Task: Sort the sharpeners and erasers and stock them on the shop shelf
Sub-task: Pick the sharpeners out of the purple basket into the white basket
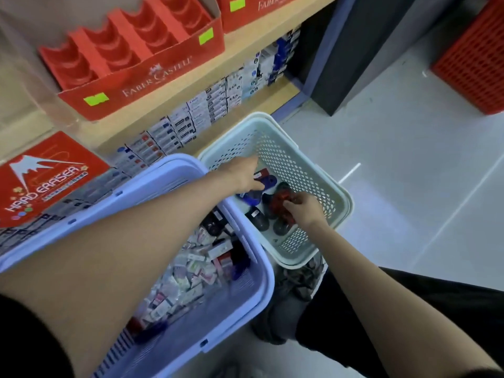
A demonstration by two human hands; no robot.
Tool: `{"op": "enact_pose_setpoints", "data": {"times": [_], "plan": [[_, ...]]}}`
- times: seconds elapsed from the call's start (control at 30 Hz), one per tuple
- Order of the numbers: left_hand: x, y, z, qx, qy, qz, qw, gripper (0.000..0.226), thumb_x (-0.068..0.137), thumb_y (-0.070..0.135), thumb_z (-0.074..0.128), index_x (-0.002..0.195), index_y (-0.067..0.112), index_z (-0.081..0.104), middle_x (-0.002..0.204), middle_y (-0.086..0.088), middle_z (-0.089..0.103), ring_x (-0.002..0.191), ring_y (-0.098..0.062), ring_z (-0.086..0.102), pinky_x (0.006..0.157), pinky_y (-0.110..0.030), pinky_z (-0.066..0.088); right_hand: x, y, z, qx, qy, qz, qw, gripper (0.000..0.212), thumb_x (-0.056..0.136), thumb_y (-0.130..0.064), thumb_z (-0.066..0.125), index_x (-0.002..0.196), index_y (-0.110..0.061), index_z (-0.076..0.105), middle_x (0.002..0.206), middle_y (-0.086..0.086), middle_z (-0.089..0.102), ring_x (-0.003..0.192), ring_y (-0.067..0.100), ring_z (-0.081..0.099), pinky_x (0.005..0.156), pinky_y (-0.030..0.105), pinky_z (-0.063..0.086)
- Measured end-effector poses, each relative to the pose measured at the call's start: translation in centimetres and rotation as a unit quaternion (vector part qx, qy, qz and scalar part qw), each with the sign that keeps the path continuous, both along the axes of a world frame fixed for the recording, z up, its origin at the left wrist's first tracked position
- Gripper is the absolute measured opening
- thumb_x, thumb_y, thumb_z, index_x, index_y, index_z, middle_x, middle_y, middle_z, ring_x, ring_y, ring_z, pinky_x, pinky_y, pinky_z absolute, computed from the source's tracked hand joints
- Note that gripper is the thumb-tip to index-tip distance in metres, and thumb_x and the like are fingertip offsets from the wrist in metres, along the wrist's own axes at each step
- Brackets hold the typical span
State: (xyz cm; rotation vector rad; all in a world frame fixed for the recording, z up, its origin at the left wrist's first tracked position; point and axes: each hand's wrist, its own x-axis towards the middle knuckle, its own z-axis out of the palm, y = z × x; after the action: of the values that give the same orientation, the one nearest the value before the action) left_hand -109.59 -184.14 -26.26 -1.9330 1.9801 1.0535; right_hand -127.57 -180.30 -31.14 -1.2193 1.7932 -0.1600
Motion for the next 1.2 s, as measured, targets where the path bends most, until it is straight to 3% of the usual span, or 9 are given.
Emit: {"op": "enact_pose_setpoints", "data": {"times": [0.1,0.23,0.4,0.6,0.67,0.8,1.0,1.1,1.2], "plan": [[0.4,1.1,1.8,-0.063,0.041,0.009,0.997,0.053,0.089,0.033,0.062,0.133,0.012,0.042,0.133,-0.009,0.054,0.119,-0.027,0.051,0.095,-0.039,0.044,0.1,-0.3,1.7,-0.02,-0.047,-0.006,0.999,0.026,0.089,-0.015,0.06,0.114,-0.005,0.06,0.105,0.009,0.065,0.094,0.026,0.061,0.087,0.038,0.05],[3.1,5.4,6.6,-0.178,0.182,0.122,0.959,0.038,0.09,0.022,0.062,0.124,0.009,0.053,0.124,0.0,0.057,0.114,-0.011,0.051,0.094,-0.019,0.036,1.3,0.1,7.1,-0.125,-0.123,-0.002,0.985,0.021,0.091,-0.014,0.057,0.111,-0.012,0.061,0.106,0.002,0.065,0.082,0.012,0.061,0.074,0.023,0.049],[10.4,14.9,8.5,-0.194,0.217,0.261,0.921,0.02,0.091,0.014,0.06,0.109,0.005,0.059,0.105,0.0,0.058,0.096,-0.012,0.054,0.077,0.0,0.034,6.3,3.7,13.5,-0.21,-0.229,0.095,0.946,0.011,0.092,-0.012,0.056,0.097,-0.021,0.06,0.091,-0.005,0.064,0.083,0.016,0.064,0.072,0.029,0.053],[18.0,25.3,3.8,-0.085,0.162,0.418,0.89,0.014,0.089,0.008,0.061,0.101,0.008,0.053,0.102,-0.002,0.054,0.103,-0.021,0.055,0.083,-0.031,0.044,15.6,8.3,10.2,-0.057,-0.149,0.386,0.908,0.017,0.096,-0.013,0.052,0.111,-0.009,0.057,0.1,0.002,0.058,0.087,0.018,0.056,0.082,0.036,0.049],[19.1,27.5,1.3,-0.072,0.134,0.463,0.873,0.025,0.087,0.003,0.063,0.109,0.001,0.054,0.112,-0.011,0.055,0.107,-0.027,0.055,0.083,-0.032,0.044,18.5,9.7,7.4,-0.041,-0.126,0.456,0.88,0.019,0.095,-0.01,0.05,0.113,-0.007,0.056,0.106,0.006,0.058,0.094,0.022,0.056,0.087,0.041,0.048],[18.8,29.9,-2.7,-0.011,0.103,0.516,0.85,0.045,0.081,0.001,0.068,0.121,-0.003,0.048,0.116,-0.014,0.049,0.1,-0.027,0.052,0.08,-0.024,0.037,23.0,11.7,2.0,-0.035,-0.031,0.591,0.806,0.037,0.096,-0.014,0.048,0.133,-0.01,0.047,0.134,0.012,0.048,0.12,0.028,0.048,0.096,0.034,0.04],[17.3,30.1,-6.5,0.002,0.058,0.565,0.823,0.05,0.081,-0.002,0.065,0.125,-0.001,0.042,0.129,-0.018,0.037,0.114,-0.03,0.048,0.092,-0.026,0.036,27.6,13.2,-3.3,-0.034,-0.019,0.66,0.751,0.052,0.094,-0.013,0.05,0.143,-0.014,0.034,0.145,0.009,0.038,0.129,0.028,0.04,0.101,0.033,0.038],[16.7,30.2,-8.2,-0.017,0.017,0.537,0.843,0.043,0.084,-0.005,0.059,0.124,0.0,0.044,0.126,-0.018,0.04,0.11,-0.03,0.05,0.094,-0.034,0.041,28.6,13.5,-5.3,-0.07,-0.015,0.679,0.731,0.055,0.09,-0.022,0.057,0.141,-0.016,0.037,0.14,0.009,0.043,0.127,0.029,0.042,0.101,0.037,0.038],[16.5,30.0,-9.1,-0.031,-0.008,0.543,0.839,0.032,0.092,0.016,0.051,0.121,0.006,0.046,0.126,-0.021,0.047,0.101,-0.025,0.05,0.095,-0.043,0.044,28.7,13.5,-6.3,-0.125,0.061,0.689,0.711,0.058,0.089,-0.034,0.056,0.14,-0.016,0.034,0.133,0.008,0.043,0.125,0.027,0.038,0.096,0.036,0.031]]}}
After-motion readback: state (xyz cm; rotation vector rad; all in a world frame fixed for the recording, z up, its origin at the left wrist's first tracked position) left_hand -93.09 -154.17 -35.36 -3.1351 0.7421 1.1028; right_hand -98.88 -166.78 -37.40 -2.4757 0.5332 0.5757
